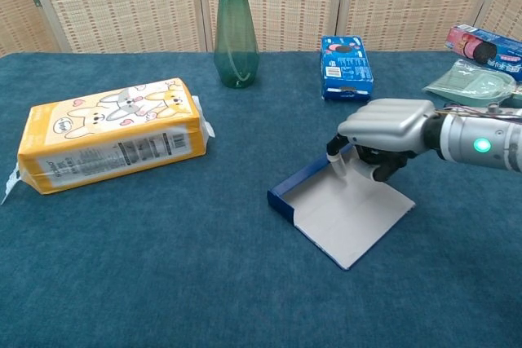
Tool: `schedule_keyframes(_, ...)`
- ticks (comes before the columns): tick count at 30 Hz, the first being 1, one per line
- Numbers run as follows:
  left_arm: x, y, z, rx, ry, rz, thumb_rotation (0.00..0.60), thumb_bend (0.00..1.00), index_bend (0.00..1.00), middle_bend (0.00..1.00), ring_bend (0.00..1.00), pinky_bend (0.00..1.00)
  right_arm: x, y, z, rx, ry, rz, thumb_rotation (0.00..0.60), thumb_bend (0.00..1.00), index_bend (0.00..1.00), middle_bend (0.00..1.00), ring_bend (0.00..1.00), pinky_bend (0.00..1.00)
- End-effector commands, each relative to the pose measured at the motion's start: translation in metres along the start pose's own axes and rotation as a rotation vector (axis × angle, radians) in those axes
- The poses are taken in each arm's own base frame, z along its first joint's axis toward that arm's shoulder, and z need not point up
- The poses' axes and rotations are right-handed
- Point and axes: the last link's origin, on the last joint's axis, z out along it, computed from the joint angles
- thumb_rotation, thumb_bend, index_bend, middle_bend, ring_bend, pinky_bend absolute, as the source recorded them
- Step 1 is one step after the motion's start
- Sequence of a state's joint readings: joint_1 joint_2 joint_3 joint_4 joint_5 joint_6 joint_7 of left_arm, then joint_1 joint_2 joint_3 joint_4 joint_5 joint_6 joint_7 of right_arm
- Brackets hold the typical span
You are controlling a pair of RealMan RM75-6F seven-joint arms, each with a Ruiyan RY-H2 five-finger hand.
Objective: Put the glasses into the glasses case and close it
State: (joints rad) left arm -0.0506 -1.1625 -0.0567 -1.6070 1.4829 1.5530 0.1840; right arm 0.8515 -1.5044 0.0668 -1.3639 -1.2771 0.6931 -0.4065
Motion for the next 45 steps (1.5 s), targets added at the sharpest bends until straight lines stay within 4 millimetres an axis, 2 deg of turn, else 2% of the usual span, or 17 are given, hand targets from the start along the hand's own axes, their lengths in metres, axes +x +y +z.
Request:
schedule_keyframes(1, 0.0, -0.001, -0.001, 0.003, 0.0, 0.0, 0.6, 0.19, 0.21, 0.24, 0.2, 0.28, 0.004, -0.003, 0.001, 0.01, 0.011, 0.025, 0.6, 0.67, 0.34, 1.0, 1.0, 0.97)
schedule_keyframes(2, 0.0, -0.002, -0.001, 0.005, -0.001, 0.0, 0.6, 0.19, 0.21, 0.24, 0.2, 0.28, 0.004, -0.004, -0.001, 0.013, 0.015, 0.032, 0.6, 0.65, 0.34, 1.0, 1.0, 0.97)
schedule_keyframes(4, 0.0, -0.003, -0.002, 0.01, -0.002, 0.002, 0.6, 0.19, 0.21, 0.24, 0.2, 0.28, 0.006, -0.002, -0.009, 0.013, 0.025, 0.053, 0.6, 0.51, 0.34, 1.0, 1.0, 0.97)
schedule_keyframes(6, -0.001, -0.004, -0.002, 0.012, -0.005, 0.001, 0.6, 0.19, 0.21, 0.24, 0.2, 0.28, 0.009, 0.002, -0.016, 0.005, 0.044, 0.072, 0.6, 0.29, 0.34, 1.0, 1.0, 0.97)
schedule_keyframes(7, -0.002, -0.004, -0.002, 0.011, -0.007, 0.001, 0.6, 0.19, 0.21, 0.24, 0.2, 0.28, 0.012, 0.006, -0.021, -0.004, 0.062, 0.079, 0.6, 0.23, 0.34, 1.0, 1.0, 0.97)
schedule_keyframes(9, -0.002, -0.003, -0.002, 0.006, -0.008, -0.001, 0.6, 0.19, 0.21, 0.24, 0.2, 0.28, 0.015, 0.015, -0.027, -0.025, 0.089, 0.089, 0.6, 0.18, 0.34, 1.0, 1.0, 0.97)
schedule_keyframes(13, -0.002, -0.002, 0.0, -0.003, -0.005, -0.002, 0.6, 0.19, 0.21, 0.24, 0.2, 0.28, 0.022, 0.04, -0.027, -0.104, 0.122, 0.09, 0.6, 0.17, 0.34, 1.0, 1.0, 0.97)
schedule_keyframes(18, -0.002, 0.002, 0.001, -0.016, -0.004, -0.008, 0.6, 0.19, 0.21, 0.24, 0.2, 0.28, 0.02, 0.057, -0.006, -0.165, 0.073, 0.066, 0.6, 0.26, 0.34, 1.0, 1.0, 0.97)
schedule_keyframes(24, -0.002, 0.002, 0.0, -0.012, -0.006, -0.005, 0.6, 0.19, 0.21, 0.24, 0.2, 0.28, 0.017, 0.06, 0.027, -0.206, 0.028, 0.04, 0.6, 0.29, 0.34, 1.0, 1.0, 0.97)
schedule_keyframes(31, 0.0, -0.004, -0.003, 0.011, -0.008, 0.003, 0.6, 0.19, 0.21, 0.24, 0.2, 0.28, 0.017, 0.063, 0.055, -0.246, 0.002, 0.039, 0.6, 0.36, 0.34, 1.0, 1.0, 0.97)
schedule_keyframes(39, -0.001, -0.007, -0.006, 0.027, -0.016, 0.006, 0.6, 0.19, 0.21, 0.24, 0.2, 0.28, 0.013, 0.067, 0.068, -0.271, -0.025, 0.04, 0.6, 0.37, 0.34, 1.0, 1.0, 0.97)
schedule_keyframes(45, -0.002, -0.008, -0.006, 0.027, -0.017, 0.003, 0.6, 0.19, 0.21, 0.24, 0.2, 0.28, 0.011, 0.069, 0.068, -0.28, -0.024, 0.052, 0.6, 0.37, 0.34, 1.0, 1.0, 0.97)
